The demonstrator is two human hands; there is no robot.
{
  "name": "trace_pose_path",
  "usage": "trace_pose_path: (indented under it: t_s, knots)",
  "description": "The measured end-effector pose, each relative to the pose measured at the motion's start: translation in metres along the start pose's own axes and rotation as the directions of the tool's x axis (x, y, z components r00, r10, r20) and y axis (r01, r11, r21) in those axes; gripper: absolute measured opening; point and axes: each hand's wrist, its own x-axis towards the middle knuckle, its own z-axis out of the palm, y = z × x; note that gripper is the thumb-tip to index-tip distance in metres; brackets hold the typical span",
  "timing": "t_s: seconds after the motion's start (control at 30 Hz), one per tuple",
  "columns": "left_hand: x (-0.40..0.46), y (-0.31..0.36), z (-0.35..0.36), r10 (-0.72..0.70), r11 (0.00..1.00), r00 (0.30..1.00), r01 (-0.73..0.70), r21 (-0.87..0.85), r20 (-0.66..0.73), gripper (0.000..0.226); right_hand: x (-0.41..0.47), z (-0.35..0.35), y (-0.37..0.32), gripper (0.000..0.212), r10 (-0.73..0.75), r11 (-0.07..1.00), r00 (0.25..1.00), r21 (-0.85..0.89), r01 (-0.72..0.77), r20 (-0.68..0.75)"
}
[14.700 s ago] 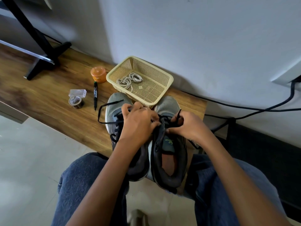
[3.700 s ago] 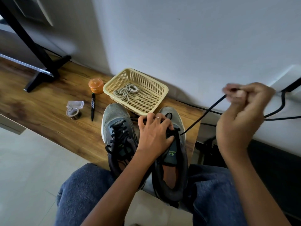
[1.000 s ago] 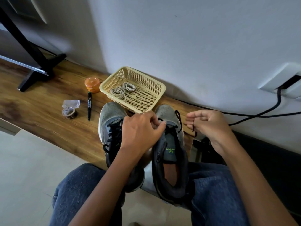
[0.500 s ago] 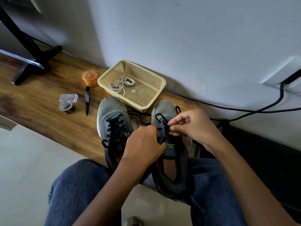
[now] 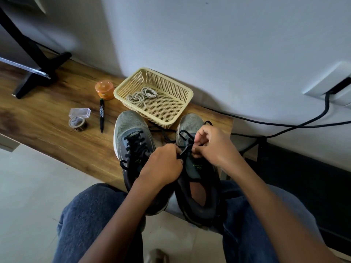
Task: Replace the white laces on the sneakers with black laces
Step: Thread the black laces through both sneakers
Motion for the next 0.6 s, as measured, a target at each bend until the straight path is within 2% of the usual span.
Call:
trace_pose_path:
  t_s: [0.2,0.5,0.6]
  knots:
    - [-0.0023,0.0033,0.0015,0.045,0.999,0.998,-0.044,-0.028,0.033,0.039,0.0002,0.0077,0.0013,0.031,-0.056,0.986,0.997,-0.162,0.047,-0.056]
    - [-0.0002,-0.0008,0.0023,0.039,0.991,0.999,-0.040,-0.126,-0.012,0.032,-0.0007,0.0009,-0.0044,0.029,0.023,0.954,0.995,-0.300,0.006,0.094]
    - [0.0005,-0.0017,0.0017,0.045,0.988,0.998,-0.050,-0.147,-0.036,0.028,-0.0014,0.0029,-0.0039,0.029,0.030,0.946,0.994,-0.324,0.005,0.103]
